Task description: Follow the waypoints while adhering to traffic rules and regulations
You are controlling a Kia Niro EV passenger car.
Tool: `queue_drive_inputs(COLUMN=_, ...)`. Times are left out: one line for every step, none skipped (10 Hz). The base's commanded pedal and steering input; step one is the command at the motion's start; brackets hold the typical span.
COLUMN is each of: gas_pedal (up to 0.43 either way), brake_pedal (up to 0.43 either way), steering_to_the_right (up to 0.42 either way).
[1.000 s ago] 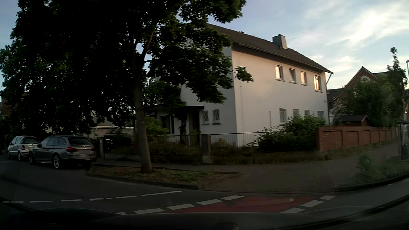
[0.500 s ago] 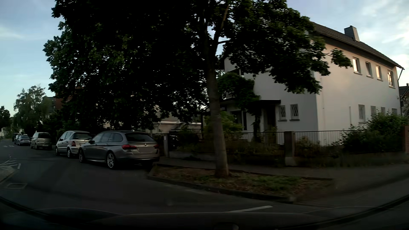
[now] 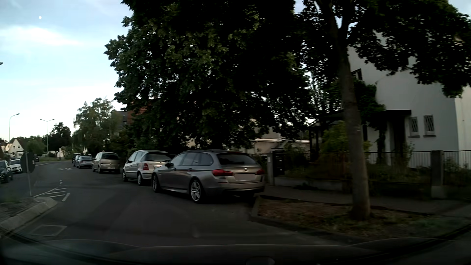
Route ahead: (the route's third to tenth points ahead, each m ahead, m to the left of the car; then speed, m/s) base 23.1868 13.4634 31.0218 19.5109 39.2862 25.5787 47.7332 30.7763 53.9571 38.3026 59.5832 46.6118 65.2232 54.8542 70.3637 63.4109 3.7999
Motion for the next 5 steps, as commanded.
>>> queue_drive_inputs(gas_pedal=0.118, brake_pedal=0.000, steering_to_the_right=-0.471)
queue_drive_inputs(gas_pedal=0.110, brake_pedal=0.000, steering_to_the_right=-0.441)
queue_drive_inputs(gas_pedal=0.110, brake_pedal=0.000, steering_to_the_right=-0.412)
queue_drive_inputs(gas_pedal=0.079, brake_pedal=0.000, steering_to_the_right=-0.384)
queue_drive_inputs(gas_pedal=0.079, brake_pedal=0.000, steering_to_the_right=-0.366)
